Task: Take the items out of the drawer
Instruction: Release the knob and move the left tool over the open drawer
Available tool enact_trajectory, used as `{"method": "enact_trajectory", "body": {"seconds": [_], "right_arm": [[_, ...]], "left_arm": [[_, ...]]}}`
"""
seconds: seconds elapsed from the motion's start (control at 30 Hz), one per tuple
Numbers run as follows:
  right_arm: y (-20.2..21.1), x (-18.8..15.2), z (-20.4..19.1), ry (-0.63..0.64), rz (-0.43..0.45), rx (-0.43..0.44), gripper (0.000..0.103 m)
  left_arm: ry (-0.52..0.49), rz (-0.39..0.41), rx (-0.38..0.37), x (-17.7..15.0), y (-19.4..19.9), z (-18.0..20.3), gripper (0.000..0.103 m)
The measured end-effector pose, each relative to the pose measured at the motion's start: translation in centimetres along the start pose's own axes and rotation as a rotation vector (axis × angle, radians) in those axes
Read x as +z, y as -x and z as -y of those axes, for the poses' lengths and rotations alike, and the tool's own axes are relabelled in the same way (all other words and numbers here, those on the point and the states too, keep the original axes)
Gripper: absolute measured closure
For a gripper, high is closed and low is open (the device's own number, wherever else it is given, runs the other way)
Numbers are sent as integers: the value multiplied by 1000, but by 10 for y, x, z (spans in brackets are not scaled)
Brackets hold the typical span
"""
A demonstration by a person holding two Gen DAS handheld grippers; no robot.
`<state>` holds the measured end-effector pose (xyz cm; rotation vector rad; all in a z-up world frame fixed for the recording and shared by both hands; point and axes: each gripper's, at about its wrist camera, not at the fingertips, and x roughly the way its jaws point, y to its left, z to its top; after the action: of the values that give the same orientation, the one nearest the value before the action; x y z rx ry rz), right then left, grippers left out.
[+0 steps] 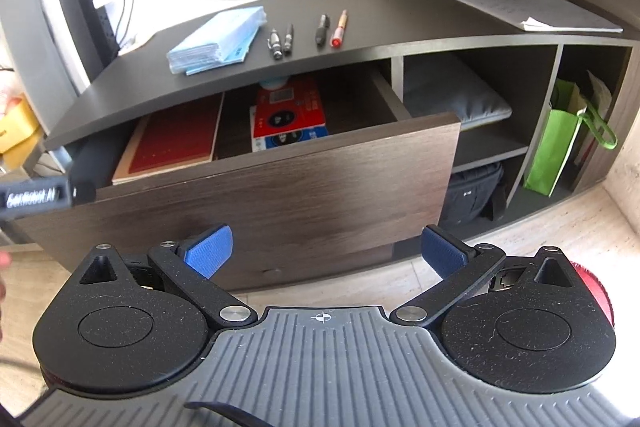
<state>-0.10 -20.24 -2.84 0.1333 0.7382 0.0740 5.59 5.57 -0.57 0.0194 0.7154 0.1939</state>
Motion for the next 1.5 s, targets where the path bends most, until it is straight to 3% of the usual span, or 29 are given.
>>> {"method": "enact_trajectory", "body": {"seconds": [0.2,0.4,0.83,0.93,1.13,1.5], "right_arm": [[0,-1,-1,0,2,0,0],[-2,-3,-6,18,-1,3,0],[-5,-6,-9,25,-20,8,0],[-5,-6,-9,25,-28,17,0],[0,-7,-13,43,-4,18,0],[9,-7,-18,66,45,29,0]], "left_arm": [[2,-48,120,15,-48,-10,7],[-20,-107,153,10,-73,-21,7],[-69,-162,118,21,-82,-16,7],[-87,-169,91,25,-81,-15,13],[-135,-216,51,25,-75,-16,16],[-82,-314,-78,3,-54,-36,16]]}}
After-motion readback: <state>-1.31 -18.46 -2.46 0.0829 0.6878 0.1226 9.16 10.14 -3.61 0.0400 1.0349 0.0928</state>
